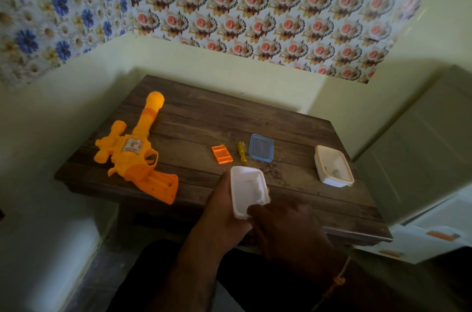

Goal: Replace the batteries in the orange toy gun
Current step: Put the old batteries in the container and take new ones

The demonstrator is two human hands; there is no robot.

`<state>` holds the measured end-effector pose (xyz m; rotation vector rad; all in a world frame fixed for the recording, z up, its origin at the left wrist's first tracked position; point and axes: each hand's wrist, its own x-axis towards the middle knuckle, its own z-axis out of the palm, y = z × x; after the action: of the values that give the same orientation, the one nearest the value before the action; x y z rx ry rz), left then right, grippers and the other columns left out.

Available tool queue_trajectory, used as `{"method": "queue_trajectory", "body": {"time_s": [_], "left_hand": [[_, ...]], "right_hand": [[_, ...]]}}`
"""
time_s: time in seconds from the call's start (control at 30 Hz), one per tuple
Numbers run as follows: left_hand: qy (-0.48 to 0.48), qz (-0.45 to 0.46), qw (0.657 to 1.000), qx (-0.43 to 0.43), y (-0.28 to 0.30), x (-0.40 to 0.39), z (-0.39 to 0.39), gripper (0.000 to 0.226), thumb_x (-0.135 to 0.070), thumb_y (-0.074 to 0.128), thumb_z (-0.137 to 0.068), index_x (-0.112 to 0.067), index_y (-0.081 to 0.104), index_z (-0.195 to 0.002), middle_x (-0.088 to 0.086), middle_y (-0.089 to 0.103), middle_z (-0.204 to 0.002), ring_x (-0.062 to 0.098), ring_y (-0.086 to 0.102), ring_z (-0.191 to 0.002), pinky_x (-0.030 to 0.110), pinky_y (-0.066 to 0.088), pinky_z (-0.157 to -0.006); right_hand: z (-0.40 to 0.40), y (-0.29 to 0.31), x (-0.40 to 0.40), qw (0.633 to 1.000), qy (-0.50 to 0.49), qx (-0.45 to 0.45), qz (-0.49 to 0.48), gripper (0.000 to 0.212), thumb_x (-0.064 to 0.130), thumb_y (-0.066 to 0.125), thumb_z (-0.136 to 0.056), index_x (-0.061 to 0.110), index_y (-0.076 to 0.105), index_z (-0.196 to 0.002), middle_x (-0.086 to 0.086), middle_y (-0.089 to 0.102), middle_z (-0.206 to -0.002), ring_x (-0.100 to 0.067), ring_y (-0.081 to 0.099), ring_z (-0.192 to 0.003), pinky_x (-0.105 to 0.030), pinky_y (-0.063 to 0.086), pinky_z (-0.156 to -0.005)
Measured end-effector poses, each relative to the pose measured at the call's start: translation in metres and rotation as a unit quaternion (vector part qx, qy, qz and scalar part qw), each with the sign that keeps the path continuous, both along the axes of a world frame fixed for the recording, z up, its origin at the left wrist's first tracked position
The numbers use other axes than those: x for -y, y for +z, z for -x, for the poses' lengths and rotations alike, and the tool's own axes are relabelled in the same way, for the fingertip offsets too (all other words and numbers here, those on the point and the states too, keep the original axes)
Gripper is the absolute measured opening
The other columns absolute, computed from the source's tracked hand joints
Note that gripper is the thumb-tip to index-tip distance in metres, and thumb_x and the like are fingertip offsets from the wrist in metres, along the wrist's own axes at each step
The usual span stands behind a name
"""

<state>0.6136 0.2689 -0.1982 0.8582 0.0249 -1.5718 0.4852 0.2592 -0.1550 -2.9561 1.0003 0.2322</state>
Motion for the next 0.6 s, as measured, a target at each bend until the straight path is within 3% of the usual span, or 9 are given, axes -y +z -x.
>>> {"method": "queue_trajectory", "body": {"time_s": [0.07,0.13,0.23,0.33,0.6], "left_hand": [[-0.008,-0.009,1.0,0.013,-0.001,0.001,0.0,0.043,-0.048,0.051,-0.097,-0.011,0.065,-0.114,0.017,0.067,-0.113,0.034,0.064,-0.103,0.048,0.053,-0.086],[0.005,-0.017,0.999,0.046,-0.006,0.005,-0.002,0.049,-0.052,0.046,-0.098,-0.011,0.062,-0.119,0.018,0.067,-0.116,0.034,0.062,-0.108,0.049,0.052,-0.087],[0.029,-0.024,0.996,0.083,-0.009,0.009,-0.004,0.053,-0.053,0.043,-0.098,-0.007,0.064,-0.115,0.019,0.072,-0.105,0.031,0.067,-0.098,0.041,0.053,-0.076],[0.029,-0.022,0.994,0.105,-0.011,0.012,-0.004,0.054,-0.053,0.043,-0.098,-0.006,0.069,-0.109,0.017,0.074,-0.094,0.028,0.068,-0.086,0.037,0.054,-0.069],[0.028,-0.03,0.987,0.154,-0.023,0.027,-0.009,0.055,-0.055,0.041,-0.098,-0.01,0.072,-0.105,0.012,0.075,-0.086,0.023,0.065,-0.077,0.032,0.051,-0.064]], "right_hand": [[0.008,-0.001,0.009,0.999,-0.039,0.002,0.021,0.03,0.046,0.044,-0.094,0.03,0.049,-0.119,0.002,0.062,-0.12,-0.017,0.061,-0.103,-0.034,0.052,-0.083],[0.019,-0.007,0.034,0.993,-0.104,0.008,0.057,0.028,0.045,0.045,-0.094,0.031,0.05,-0.118,0.0,0.063,-0.121,-0.017,0.063,-0.103,-0.033,0.055,-0.08],[0.037,-0.017,0.086,0.969,-0.215,0.024,0.118,0.028,0.043,0.042,-0.096,0.029,0.056,-0.115,-0.002,0.067,-0.113,-0.017,0.067,-0.092,-0.033,0.057,-0.073],[0.047,-0.024,0.132,0.947,-0.284,0.021,0.145,0.026,0.034,0.045,-0.096,0.026,0.062,-0.113,-0.006,0.068,-0.11,-0.024,0.067,-0.094,-0.037,0.056,-0.078],[0.032,-0.051,0.183,0.941,-0.319,-0.009,0.114,0.02,0.026,0.051,-0.092,0.021,0.064,-0.106,-0.006,0.068,-0.102,-0.025,0.065,-0.091,-0.038,0.053,-0.081]]}}
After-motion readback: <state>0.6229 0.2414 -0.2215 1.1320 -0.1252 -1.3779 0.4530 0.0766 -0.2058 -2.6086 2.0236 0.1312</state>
